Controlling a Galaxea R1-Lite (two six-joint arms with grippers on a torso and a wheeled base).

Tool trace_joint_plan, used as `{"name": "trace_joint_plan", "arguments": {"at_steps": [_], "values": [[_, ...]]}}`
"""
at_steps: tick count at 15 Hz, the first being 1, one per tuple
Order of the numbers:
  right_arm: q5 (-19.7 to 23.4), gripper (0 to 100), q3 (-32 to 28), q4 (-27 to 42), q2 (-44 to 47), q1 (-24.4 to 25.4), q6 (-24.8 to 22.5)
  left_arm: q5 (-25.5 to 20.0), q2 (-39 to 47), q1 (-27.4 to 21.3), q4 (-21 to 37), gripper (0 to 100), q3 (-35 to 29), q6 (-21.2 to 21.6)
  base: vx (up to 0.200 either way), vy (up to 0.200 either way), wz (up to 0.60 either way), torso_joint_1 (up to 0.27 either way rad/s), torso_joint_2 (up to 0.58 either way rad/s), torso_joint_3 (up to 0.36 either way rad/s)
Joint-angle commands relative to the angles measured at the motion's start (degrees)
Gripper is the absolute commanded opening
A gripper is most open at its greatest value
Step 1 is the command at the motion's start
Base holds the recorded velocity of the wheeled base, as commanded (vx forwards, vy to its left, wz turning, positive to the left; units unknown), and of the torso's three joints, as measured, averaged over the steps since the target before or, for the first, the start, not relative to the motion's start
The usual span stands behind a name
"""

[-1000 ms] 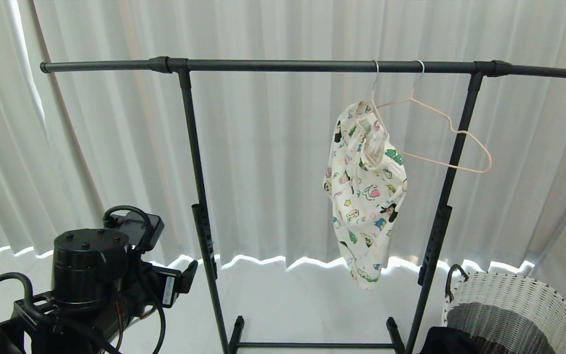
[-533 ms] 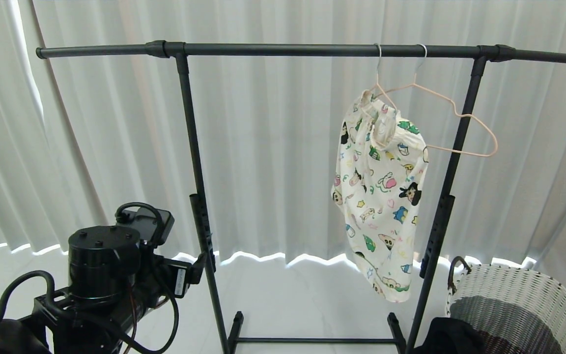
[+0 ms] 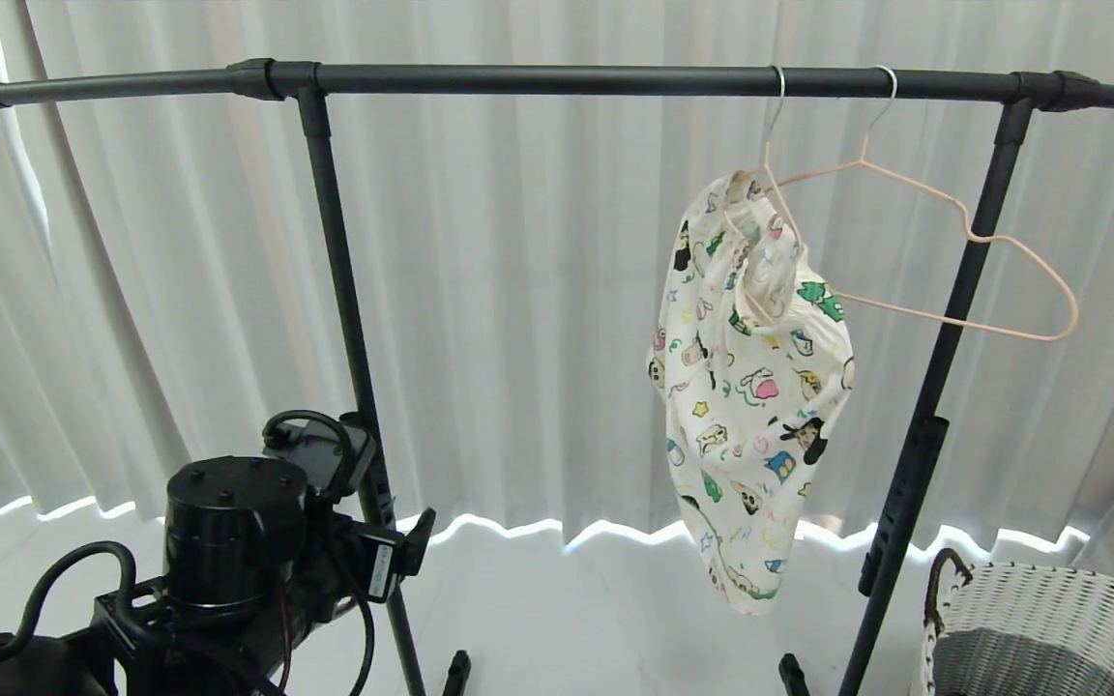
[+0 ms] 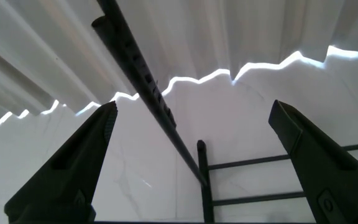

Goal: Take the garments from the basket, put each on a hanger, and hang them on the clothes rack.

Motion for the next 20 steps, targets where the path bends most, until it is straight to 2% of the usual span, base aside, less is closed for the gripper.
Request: {"name": "trace_joint_plan", "arguments": {"at_steps": [1, 2, 3, 4, 5, 6, 7, 8, 9, 11, 12, 14, 20], "values": [[0.08, 100, 2.9, -2.72, 6.04, 0.11, -4.45, 0.03, 0.6, -0.21, -0.03, 100, 0.06, -0.05, 0.0, 0.0, 0.0, 0.0, 0.0, 0.0], [0.52, 100, 2.9, -3.95, 9.29, 0.11, -7.17, 0.03, 0.69, -0.21, -0.03, 100, 0.24, -0.22, 0.0, 0.0, 0.0, 0.0, 0.0, 0.0], [1.92, 100, 2.9, -5.97, 13.59, 0.46, -8.05, 0.03, 0.6, -0.21, -0.03, 100, 0.68, -0.31, 0.0, 0.0, 0.0, 0.0, 0.0, 0.0], [1.92, 100, 2.9, -5.97, 13.59, 0.46, -8.05, 0.03, 0.6, -0.21, -0.03, 100, 0.68, -0.31, 0.0, 0.0, 0.0, 0.0, 0.0, 0.0], [4.21, 100, 3.51, -10.45, 22.47, 2.75, -9.46, 0.03, 0.43, -1.26, -0.03, 100, 1.56, -0.31, 0.0, 0.0, 0.0, 0.0, 0.0, 0.0], [4.21, 100, 4.22, -12.56, 26.25, 4.68, -9.55, 0.03, 0.34, -1.7, -0.03, 100, 1.47, -0.31, 0.0, 0.0, 0.0, 0.0, 0.0, 0.0], [4.21, 100, 5.8, -17.75, 32.14, 7.67, -9.37, 0.2, 0.52, -2.58, -0.12, 100, 1.64, -0.4, 0.0, 0.0, 0.0, 0.0, 0.0, 0.0], [4.29, 100, 6.68, -19.94, 34.07, 8.29, -9.37, 0.38, 0.6, -2.67, -0.12, 100, 2.0, -0.4, 0.0, 0.0, 0.0, 0.0, 0.0, 0.0], [4.91, 100, 11.34, -27.33, 41.02, 9.87, -9.37, 0.47, 0.69, -2.58, -0.12, 100, 2.87, -0.13, 0.0, 0.0, 0.0, 0.0, 0.0, 0.0], [8.87, 100, 15.73, -37.61, 48.13, 12.86, -9.37, 1.35, 0.6, -2.49, -0.12, 100, 3.14, -0.05, -0.2, 0.0, 0.0, 0.01, 0.0, 0.005], [10.36, 100, 16.87, -39.81, 49.54, 14.09, -9.46, 2.05, 0.69, -2.49, -0.12, 100, 3.14, -0.05, -0.2, 0.0, 0.0, 0.007, 0.0, -0.002], [10.71, 100, 17.05, -40.07, 52.18, 16.29, -9.46, 2.05, 1.22, -2.58, -0.12, 100, 3.05, -0.31, -0.2, 0.0, 0.0, 0.012, 0.0, 0.002], [10.45, 100, 10.11, -41.92, 58.68, 15.49, -8.84, 1.87, 2.54, -2.58, -0.2, 100, 2.87, -2.07, 0.0, 0.0, 0.0, 0.0, 0.0, 0.0]]}}
